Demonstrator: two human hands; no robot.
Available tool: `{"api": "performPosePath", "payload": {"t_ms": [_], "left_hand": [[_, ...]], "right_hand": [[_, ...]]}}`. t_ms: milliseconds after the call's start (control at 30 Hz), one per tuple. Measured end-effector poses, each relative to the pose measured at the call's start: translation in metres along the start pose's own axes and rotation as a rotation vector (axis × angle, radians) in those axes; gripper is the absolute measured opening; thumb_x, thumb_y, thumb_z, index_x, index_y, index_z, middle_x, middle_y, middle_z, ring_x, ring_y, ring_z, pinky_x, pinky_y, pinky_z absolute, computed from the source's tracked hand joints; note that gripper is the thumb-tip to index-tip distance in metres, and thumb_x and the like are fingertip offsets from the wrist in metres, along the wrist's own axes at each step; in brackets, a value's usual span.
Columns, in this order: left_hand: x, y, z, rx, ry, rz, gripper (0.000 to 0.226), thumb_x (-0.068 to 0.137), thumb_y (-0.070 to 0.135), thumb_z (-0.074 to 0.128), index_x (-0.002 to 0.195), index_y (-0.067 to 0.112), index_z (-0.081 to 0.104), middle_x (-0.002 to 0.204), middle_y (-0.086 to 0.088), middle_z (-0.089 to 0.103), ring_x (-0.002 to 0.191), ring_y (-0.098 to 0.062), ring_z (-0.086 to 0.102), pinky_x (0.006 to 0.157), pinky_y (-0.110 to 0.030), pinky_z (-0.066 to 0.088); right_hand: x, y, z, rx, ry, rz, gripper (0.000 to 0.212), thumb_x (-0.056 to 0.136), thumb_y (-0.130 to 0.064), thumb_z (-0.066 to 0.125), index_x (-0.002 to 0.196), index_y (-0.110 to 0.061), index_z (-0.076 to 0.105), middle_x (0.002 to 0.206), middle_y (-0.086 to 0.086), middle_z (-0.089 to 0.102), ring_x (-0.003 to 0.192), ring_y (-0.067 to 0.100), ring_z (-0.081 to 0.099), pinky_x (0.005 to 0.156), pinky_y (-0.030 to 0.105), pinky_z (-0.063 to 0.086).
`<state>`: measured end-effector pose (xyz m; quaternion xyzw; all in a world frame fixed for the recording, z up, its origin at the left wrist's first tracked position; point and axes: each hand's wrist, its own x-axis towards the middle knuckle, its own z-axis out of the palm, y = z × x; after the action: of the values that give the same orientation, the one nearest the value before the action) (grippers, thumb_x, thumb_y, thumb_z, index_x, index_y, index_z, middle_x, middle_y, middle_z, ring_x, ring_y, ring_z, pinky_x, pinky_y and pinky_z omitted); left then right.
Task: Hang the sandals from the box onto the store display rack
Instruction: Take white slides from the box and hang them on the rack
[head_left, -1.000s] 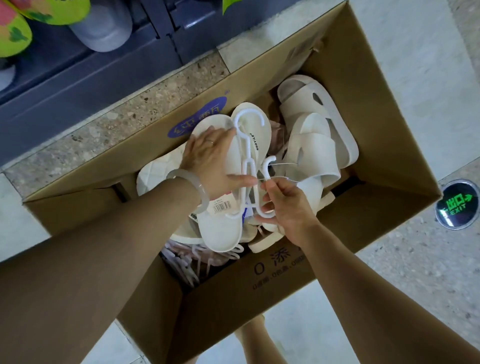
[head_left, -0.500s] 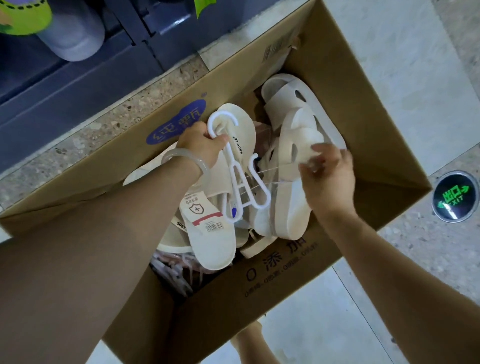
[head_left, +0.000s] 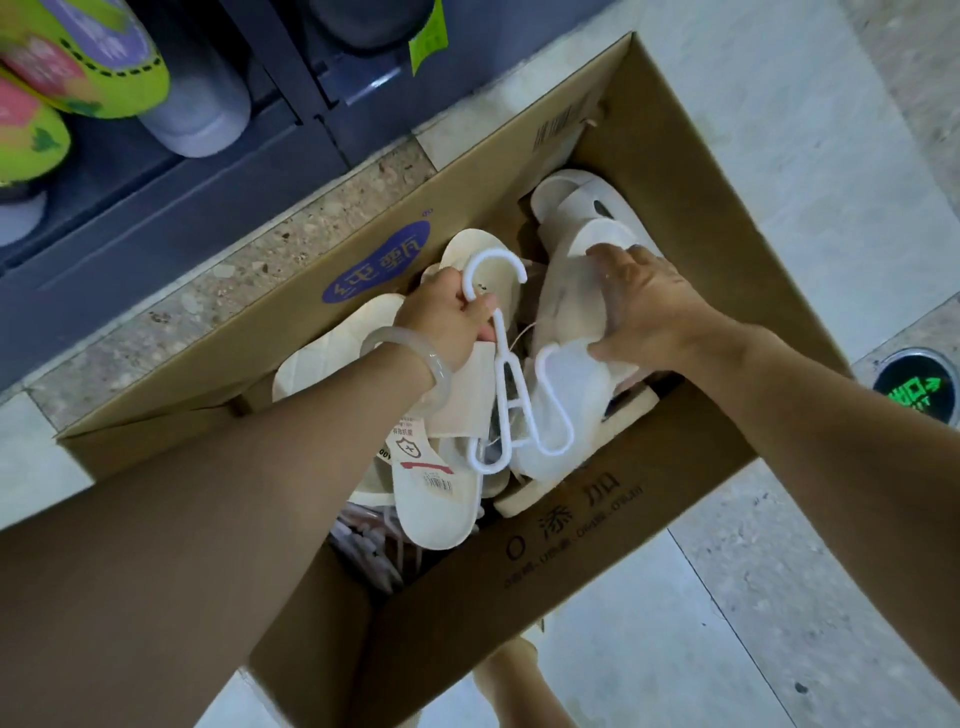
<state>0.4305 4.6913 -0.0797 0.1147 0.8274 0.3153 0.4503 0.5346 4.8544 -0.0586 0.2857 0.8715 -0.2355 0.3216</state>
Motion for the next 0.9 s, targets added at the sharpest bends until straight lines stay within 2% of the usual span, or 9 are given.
{"api": "performPosePath", "payload": {"t_ms": [100,200,400,467,533,633,767,833,900], "left_hand": [[-0.018,0.015,-0.01,0.019,-0.019,0.019,0.018,0.094,0.028,0.049,0.097,0.011,0.053,0.076,0.002,0.066,0.073,-0.012,0.06,0.07,-0.026,0.042],[-0.031,0.027,-0.03,-0.053,0.053,0.005,0.013,0.093,0.028,0.052,0.09,0.015,0.052,0.071,0.004,0.064,0.078,-0.018,0.065,0.079,-0.03,0.049],[-0.075,0.065,-0.103,-0.111,0.156,0.041,0.022,0.093,0.03,0.052,0.093,0.01,0.06,0.064,0.008,0.063,0.068,-0.008,0.065,0.07,-0.021,0.05],[-0.097,0.084,-0.128,-0.099,0.177,0.087,0.019,0.093,0.029,0.052,0.078,0.018,0.054,0.059,0.01,0.06,0.052,0.009,0.058,0.054,-0.004,0.042],[-0.122,0.105,-0.154,-0.117,0.216,0.127,0.024,0.094,0.026,0.052,0.071,0.021,0.047,0.053,0.011,0.058,0.042,0.013,0.053,0.043,-0.002,0.035],[-0.168,0.134,-0.195,-0.132,0.26,0.201,0.026,0.093,0.028,0.052,0.069,0.022,0.045,0.062,0.004,0.064,0.052,0.007,0.06,0.06,-0.017,0.045],[-0.237,0.169,-0.242,-0.228,0.233,0.249,0.019,0.093,0.028,0.052,0.076,0.021,0.048,0.066,0.001,0.067,0.061,-0.008,0.064,0.067,-0.028,0.049],[-0.272,0.187,-0.266,-0.28,0.236,0.275,0.017,0.093,0.027,0.053,0.078,0.019,0.05,0.069,-0.004,0.068,0.068,-0.018,0.068,0.073,-0.034,0.053],[-0.311,0.208,-0.29,-0.306,0.243,0.321,0.013,0.092,0.027,0.054,0.084,0.017,0.053,0.073,-0.007,0.07,0.074,-0.024,0.07,0.08,-0.041,0.054]], "right_hand": [[-0.016,-0.027,-0.027,0.045,0.083,-0.022,0.09,0.071,-0.016,0.073,0.144,-0.022,0.02,0.138,0.009,0.033,0.131,0.031,0.028,0.096,0.037,0.039],[-0.041,-0.059,-0.044,-0.065,0.084,-0.093,0.091,0.072,-0.018,0.072,0.144,-0.026,0.017,0.138,0.006,0.031,0.13,0.029,0.029,0.097,0.041,0.04],[-0.107,-0.096,-0.065,-0.251,-0.078,-0.325,0.088,0.079,-0.011,0.063,0.143,-0.036,0.009,0.141,0.001,0.022,0.134,0.026,0.021,0.111,0.044,0.028],[-0.13,-0.11,-0.089,-0.204,-0.106,-0.331,0.089,0.079,-0.011,0.064,0.144,-0.038,0.008,0.145,-0.002,0.02,0.138,0.024,0.018,0.113,0.041,0.025],[-0.156,-0.125,-0.118,-0.15,-0.094,-0.342,0.097,0.076,-0.021,0.071,0.144,-0.04,0.006,0.149,-0.005,0.017,0.141,0.02,0.013,0.115,0.039,0.022],[-0.201,-0.153,-0.17,0.141,-0.062,-0.345,0.109,0.062,-0.032,0.083,0.143,-0.042,0.011,0.146,-0.008,0.025,0.136,0.012,0.024,0.111,0.031,0.026],[-0.248,-0.204,-0.239,0.668,0.182,-0.334,0.059,0.076,-0.035,0.072,0.128,-0.029,0.043,0.1,0.009,0.056,0.1,0.01,0.053,0.084,0.022,0.044],[-0.264,-0.236,-0.268,0.566,0.39,-0.303,0.049,0.078,-0.049,0.066,0.121,-0.028,0.053,0.083,0.01,0.053,0.081,0.012,0.053,0.071,0.021,0.042],[-0.287,-0.269,-0.297,0.348,0.54,-0.396,0.049,0.076,-0.057,0.063,0.112,-0.025,0.064,0.085,0.004,0.053,0.078,0.015,0.052,0.073,0.027,0.046]]}}
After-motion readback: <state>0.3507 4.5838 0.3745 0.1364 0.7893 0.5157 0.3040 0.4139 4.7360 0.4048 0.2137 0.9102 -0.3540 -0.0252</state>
